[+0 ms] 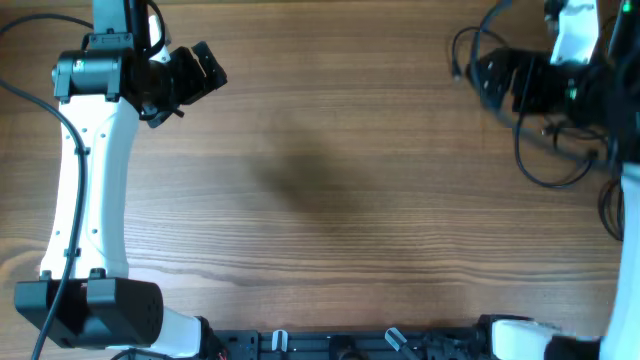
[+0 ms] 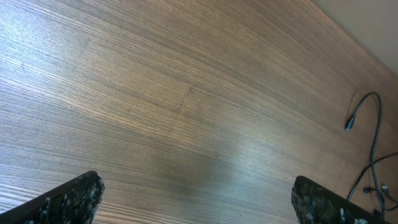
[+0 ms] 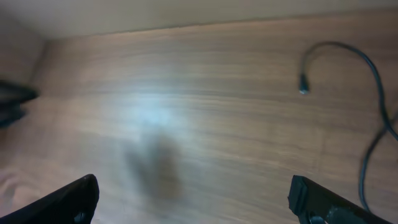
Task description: Untangle cables
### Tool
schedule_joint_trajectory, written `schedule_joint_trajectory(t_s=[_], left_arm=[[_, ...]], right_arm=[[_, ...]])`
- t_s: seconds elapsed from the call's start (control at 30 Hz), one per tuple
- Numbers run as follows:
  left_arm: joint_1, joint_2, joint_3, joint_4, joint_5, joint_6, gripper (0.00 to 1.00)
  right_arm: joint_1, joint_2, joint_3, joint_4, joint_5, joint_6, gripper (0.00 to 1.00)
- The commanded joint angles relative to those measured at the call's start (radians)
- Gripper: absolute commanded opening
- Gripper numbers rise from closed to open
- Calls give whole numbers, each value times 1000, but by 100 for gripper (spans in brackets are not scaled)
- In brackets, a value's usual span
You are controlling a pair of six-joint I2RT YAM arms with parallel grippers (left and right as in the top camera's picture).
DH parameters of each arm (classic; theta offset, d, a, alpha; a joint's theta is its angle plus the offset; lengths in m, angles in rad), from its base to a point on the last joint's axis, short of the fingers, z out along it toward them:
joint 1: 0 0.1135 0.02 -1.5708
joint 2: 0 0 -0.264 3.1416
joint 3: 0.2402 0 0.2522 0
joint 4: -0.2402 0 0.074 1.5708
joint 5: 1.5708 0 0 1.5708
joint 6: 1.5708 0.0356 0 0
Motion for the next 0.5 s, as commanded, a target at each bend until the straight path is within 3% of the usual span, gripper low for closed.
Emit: schedule_joint_trajectory(t_s=[0.0,0.47], left_arm=[[-4,10,-2,2,5,4,100],[-4,10,-2,2,5,4,100]], right_arm=[[43,-51,1,-21,24,54,100],[46,-47,0,-37,29,87,100]])
